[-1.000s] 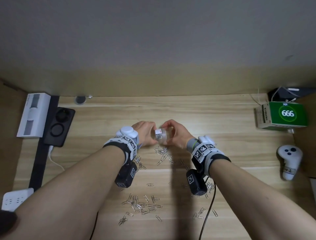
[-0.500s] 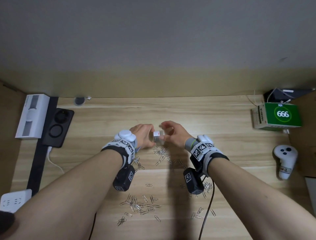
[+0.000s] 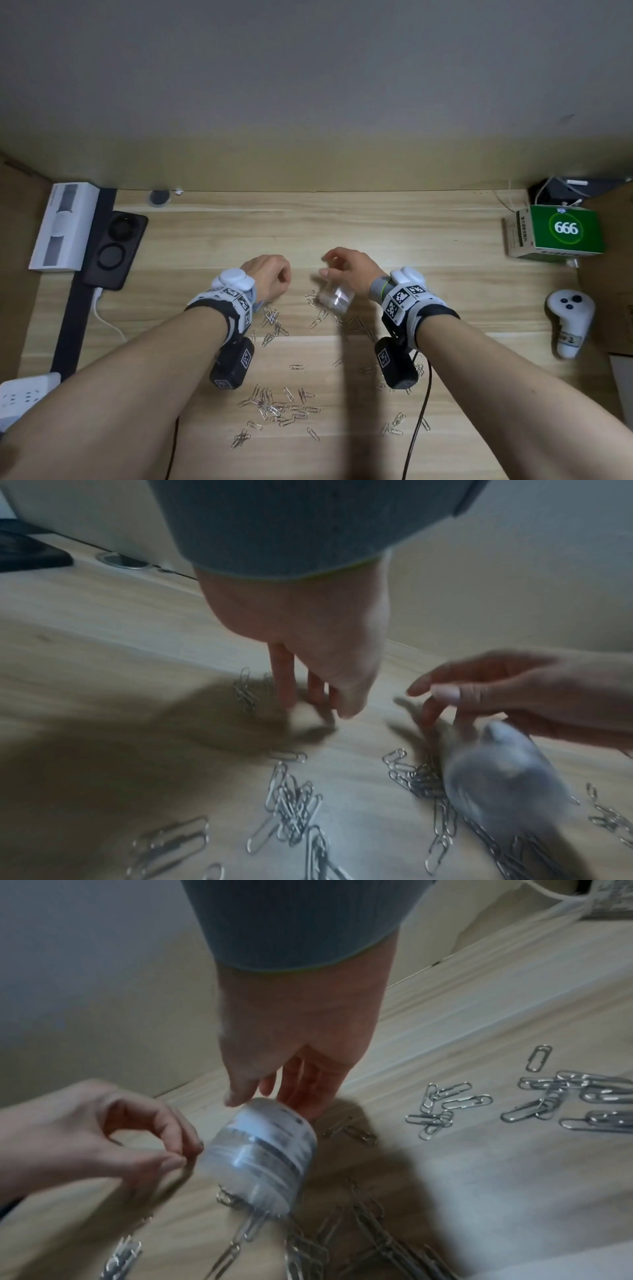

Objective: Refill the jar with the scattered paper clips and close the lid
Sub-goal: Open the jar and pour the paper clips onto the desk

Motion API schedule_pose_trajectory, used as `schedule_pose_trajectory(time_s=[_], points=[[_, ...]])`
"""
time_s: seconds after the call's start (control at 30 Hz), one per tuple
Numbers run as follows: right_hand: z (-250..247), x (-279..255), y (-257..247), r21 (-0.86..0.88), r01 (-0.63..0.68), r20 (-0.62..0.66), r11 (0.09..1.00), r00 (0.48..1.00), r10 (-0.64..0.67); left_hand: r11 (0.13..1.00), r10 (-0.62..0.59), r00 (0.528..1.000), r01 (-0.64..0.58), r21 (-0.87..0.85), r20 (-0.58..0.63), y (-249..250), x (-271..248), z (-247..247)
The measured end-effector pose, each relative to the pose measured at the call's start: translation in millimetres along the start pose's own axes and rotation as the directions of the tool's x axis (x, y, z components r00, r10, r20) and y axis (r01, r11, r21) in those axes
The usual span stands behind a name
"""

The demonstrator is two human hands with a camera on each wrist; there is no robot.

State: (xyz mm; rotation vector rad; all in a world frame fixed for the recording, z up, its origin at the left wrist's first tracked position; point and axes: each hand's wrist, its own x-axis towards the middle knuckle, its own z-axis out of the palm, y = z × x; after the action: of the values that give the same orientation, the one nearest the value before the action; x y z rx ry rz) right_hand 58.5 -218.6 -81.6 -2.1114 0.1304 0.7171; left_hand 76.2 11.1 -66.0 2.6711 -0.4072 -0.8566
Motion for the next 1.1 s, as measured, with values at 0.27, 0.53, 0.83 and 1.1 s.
schedule_pose_trajectory(time_s=[0.27,0.53,0.83,1.1], points=[[4,-2,4,0.019,0.041,-0.183,0.999,0.982,-0.037,0.993,0.036,0.995,-0.047,-0.107,-0.097,9,5,-3],[-3,-43,24,0.055,-0.124,-0.099,0.991,0.987,0.129,0.976,0.024,0.999,-0.030,-0.217,-0.032,19,-27,22],[34,-96,43,0.225,-0.238,-0.014,0.945,0.969,0.248,0.952,0.271,0.960,-0.256,-0.169,0.068,25,-80,56],[52,-107,46,0.404,-0.213,-0.025,0.889,0.969,0.244,0.942,0.335,0.940,-0.335,-0.007,0.063,45,-76,76]])
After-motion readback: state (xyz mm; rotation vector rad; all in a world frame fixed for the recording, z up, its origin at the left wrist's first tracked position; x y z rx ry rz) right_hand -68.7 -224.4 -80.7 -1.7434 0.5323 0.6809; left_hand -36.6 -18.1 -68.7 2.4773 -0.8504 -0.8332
